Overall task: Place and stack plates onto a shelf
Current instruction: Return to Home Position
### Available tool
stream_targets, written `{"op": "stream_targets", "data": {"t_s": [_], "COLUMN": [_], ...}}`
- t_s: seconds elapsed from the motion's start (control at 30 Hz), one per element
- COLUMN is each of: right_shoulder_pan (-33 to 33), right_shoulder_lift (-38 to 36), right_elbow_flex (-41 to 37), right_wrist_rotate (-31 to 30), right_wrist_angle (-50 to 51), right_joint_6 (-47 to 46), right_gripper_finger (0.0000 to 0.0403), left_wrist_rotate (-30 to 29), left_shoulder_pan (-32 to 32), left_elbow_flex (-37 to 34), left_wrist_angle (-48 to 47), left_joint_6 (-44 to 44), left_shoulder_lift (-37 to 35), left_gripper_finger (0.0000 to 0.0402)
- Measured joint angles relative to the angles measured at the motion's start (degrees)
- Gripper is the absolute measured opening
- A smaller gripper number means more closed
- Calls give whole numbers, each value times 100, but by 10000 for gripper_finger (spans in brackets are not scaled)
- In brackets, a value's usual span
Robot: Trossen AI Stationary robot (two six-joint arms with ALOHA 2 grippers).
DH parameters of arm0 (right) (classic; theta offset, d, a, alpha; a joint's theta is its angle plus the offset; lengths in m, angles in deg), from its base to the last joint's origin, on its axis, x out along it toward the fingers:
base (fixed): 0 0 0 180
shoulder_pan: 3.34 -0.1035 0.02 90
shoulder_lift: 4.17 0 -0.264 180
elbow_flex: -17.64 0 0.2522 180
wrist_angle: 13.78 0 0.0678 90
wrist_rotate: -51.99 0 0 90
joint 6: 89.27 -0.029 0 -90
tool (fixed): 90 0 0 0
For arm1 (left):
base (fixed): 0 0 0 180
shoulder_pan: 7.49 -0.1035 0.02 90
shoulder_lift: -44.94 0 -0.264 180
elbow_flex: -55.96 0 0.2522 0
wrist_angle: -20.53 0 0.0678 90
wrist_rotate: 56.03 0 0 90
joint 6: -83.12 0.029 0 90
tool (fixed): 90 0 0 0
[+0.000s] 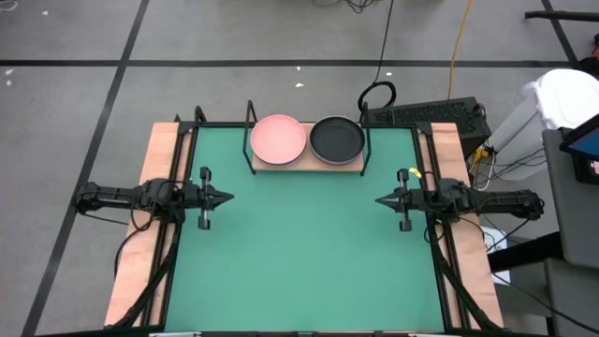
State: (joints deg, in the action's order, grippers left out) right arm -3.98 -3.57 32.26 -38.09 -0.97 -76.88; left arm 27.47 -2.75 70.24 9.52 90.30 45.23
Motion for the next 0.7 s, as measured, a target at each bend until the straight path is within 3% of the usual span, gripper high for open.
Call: {"op": "stream_targets", "data": {"t_s": [0.2, 0.7], "right_shoulder_pan": [359, 366], "right_shoulder_lift": [0, 319], "right_elbow_flex": [-2, -2], "right_wrist_rotate": [36, 39], "right_wrist_angle": [2, -55], "right_joint_6": [-112, -290], "right_gripper_finger": [0, 0], "left_wrist_rotate": [-2, 205], "left_shoulder_pan": [0, 0], "left_elbow_flex": [0, 7], "left_wrist_angle": [34, -100], "left_joint_6": [27, 63], "left_shoulder_lift": [0, 7], "left_gripper_finger": [3, 3]}}
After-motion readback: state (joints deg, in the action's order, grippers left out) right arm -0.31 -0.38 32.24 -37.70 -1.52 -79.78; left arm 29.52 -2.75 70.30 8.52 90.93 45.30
